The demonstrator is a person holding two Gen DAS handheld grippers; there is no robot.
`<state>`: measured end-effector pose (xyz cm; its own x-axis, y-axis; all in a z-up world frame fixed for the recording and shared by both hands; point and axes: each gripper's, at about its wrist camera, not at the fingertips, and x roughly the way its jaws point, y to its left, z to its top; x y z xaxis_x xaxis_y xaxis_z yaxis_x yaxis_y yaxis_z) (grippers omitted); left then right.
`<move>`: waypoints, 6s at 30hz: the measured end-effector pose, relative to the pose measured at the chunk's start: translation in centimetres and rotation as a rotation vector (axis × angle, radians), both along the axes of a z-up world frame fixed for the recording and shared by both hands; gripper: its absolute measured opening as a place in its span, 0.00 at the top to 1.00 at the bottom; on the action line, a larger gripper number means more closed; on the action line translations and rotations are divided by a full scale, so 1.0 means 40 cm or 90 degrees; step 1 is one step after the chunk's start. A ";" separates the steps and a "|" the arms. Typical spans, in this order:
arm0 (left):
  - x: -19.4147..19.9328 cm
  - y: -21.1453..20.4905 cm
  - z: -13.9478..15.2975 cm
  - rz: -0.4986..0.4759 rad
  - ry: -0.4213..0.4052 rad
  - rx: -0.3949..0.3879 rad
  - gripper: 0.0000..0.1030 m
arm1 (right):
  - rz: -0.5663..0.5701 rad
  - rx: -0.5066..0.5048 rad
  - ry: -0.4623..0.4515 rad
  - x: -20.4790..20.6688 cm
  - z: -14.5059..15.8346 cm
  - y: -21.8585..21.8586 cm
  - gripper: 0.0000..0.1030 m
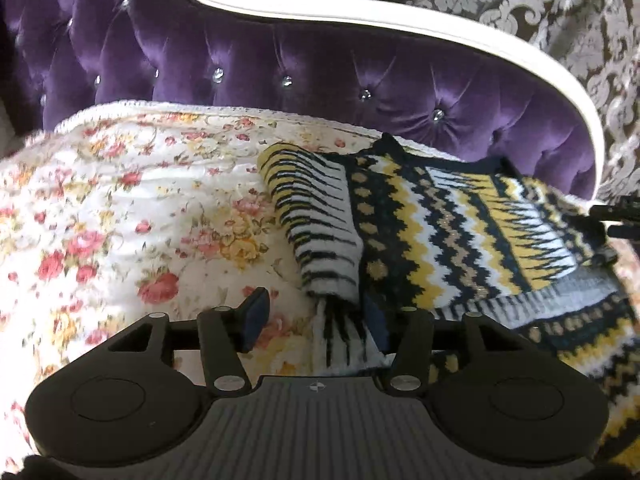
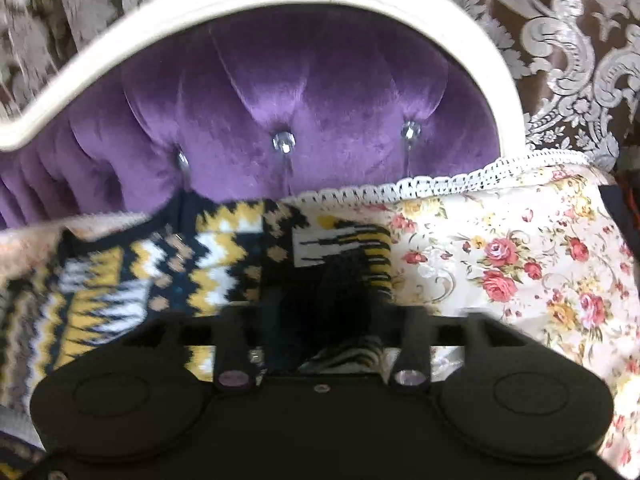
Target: Fold small clothes
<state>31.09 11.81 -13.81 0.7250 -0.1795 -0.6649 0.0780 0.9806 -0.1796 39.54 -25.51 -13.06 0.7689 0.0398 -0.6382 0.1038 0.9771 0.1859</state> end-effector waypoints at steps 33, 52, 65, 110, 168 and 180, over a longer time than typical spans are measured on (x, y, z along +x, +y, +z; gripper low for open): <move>-0.592 -0.054 -0.027 -0.032 0.098 -0.110 0.34 | 0.144 0.212 0.047 -0.785 -0.045 0.056 0.52; -0.575 -0.064 -0.116 -0.074 0.194 -0.200 0.38 | 0.111 0.276 0.005 -0.823 -0.033 0.024 0.85; -0.605 -0.031 0.035 -0.075 0.062 -0.311 0.92 | 0.105 0.315 -0.020 -0.814 0.002 0.004 0.85; 0.241 0.032 0.030 -0.010 0.075 -0.304 0.84 | 0.035 0.303 -0.049 0.056 -0.040 0.001 0.84; -0.021 -0.063 0.034 -0.181 0.051 0.056 0.29 | 0.111 -0.030 -0.065 -0.084 0.053 0.090 0.62; -0.062 -0.065 0.040 -0.225 0.060 0.107 0.29 | 0.227 -0.208 0.067 -0.286 -0.029 0.202 0.41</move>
<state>28.61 9.20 -12.19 0.5725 -0.2903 -0.7668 0.4072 0.9124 -0.0414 28.08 -17.43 -14.21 0.6748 0.0742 -0.7342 -0.2463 0.9605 -0.1293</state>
